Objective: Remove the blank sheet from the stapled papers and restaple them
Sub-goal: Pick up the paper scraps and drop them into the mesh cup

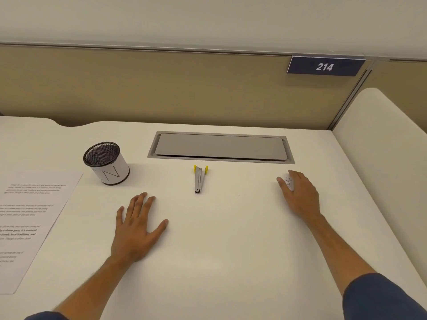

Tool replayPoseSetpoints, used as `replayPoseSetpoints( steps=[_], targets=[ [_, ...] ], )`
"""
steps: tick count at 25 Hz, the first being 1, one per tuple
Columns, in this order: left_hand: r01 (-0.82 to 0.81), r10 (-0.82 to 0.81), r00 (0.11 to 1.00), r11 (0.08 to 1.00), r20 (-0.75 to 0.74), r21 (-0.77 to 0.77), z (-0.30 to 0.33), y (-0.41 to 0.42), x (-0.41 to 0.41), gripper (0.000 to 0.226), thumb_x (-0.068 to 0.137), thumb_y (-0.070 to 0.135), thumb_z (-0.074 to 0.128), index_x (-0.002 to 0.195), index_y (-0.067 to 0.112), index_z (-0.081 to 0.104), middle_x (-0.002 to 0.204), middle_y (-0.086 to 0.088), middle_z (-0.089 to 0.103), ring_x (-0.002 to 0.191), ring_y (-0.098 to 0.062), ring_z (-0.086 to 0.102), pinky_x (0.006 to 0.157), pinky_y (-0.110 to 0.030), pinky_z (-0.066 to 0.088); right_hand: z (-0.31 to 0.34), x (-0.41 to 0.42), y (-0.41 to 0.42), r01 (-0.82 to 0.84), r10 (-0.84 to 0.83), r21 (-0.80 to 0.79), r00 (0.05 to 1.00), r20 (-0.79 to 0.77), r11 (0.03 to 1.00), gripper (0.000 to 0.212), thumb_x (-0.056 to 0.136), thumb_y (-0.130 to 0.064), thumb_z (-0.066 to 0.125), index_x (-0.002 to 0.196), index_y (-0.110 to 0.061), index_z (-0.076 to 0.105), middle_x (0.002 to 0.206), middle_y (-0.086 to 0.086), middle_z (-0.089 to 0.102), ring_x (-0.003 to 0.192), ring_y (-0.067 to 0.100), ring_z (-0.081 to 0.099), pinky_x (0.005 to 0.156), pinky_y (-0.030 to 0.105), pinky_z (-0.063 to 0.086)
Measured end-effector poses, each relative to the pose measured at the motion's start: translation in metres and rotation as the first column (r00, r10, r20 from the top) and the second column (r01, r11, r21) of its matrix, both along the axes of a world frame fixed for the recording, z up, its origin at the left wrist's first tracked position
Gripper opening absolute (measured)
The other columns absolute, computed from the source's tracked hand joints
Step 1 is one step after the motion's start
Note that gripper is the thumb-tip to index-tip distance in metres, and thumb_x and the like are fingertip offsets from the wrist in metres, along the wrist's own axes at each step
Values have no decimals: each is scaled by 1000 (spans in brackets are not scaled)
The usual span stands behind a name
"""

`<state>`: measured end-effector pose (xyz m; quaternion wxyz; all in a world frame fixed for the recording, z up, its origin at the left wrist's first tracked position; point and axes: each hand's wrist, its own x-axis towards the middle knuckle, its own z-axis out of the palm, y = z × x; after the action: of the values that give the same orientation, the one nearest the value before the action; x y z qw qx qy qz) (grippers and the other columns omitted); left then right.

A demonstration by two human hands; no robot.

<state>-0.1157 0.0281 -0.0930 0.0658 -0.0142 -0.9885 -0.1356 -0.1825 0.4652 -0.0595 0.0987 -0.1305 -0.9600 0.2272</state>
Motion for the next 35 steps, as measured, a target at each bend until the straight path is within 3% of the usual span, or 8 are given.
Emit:
replayPoseSetpoints(
  steps=[4,11,14,17,21,27,31,35],
  targets=[
    [2,-2,1000,1000,-3,7,0,1,-1,78,82,71,29,147,27,33,159,4,24,148,-16,14,118,-47,9,2,-1,1,57,-58,-14,977,-203,998,28,93,-13,52,118,-11,64,118,8,65,108,30,58,86,39,46],
    [1,-1,1000,1000,-3,2,0,0,0,79,82,71,28,148,27,32,159,4,24,148,-14,13,119,-47,9,16,-4,12,39,-92,-238,973,-213,971,17,80,-3,67,94,-12,69,86,-1,68,87,22,65,77,28,45],
    [3,-3,1000,1000,-2,2,0,0,0,79,82,71,28,148,27,32,159,4,24,148,-15,13,119,-46,8,14,-10,18,-21,-9,-227,992,-129,974,17,86,-7,62,102,-11,69,102,4,68,98,24,63,85,30,45],
    [4,-4,1000,1000,-8,9,0,0,0,78,82,71,29,147,27,33,159,4,25,148,-15,15,118,-46,9,10,-13,17,-170,171,-41,985,19,985,27,96,-13,49,117,-8,63,123,8,59,112,29,56,92,36,43],
    [5,-5,1000,1000,-12,2,0,1,0,77,82,70,29,146,27,34,159,4,26,148,-16,16,118,-47,10,3,-9,12,-259,253,163,966,53,952,26,98,-28,49,108,-9,64,113,3,59,101,27,58,78,37,48],
    [8,-8,1000,1000,-13,-1,1,0,0,77,83,70,30,146,27,34,158,4,26,148,-16,17,118,-47,11,3,-2,15,-212,219,275,976,6,938,21,95,-21,53,103,-10,69,107,3,67,91,27,63,69,31,44],
    [6,-6,1000,1000,-11,-1,1,1,0,78,83,70,29,146,26,34,159,4,25,148,-15,16,118,-47,10,14,0,31,-331,284,297,940,190,896,40,95,-36,52,130,-17,55,135,1,52,116,26,55,92,37,42],
    [3,-3,1000,1000,-5,-3,0,0,0,78,82,71,29,147,27,33,159,5,24,148,-15,15,118,-47,9,24,0,36,-402,310,306,900,306,863,41,96,-36,47,135,-23,50,140,-6,46,123,20,47,94,35,41]
  ],
)
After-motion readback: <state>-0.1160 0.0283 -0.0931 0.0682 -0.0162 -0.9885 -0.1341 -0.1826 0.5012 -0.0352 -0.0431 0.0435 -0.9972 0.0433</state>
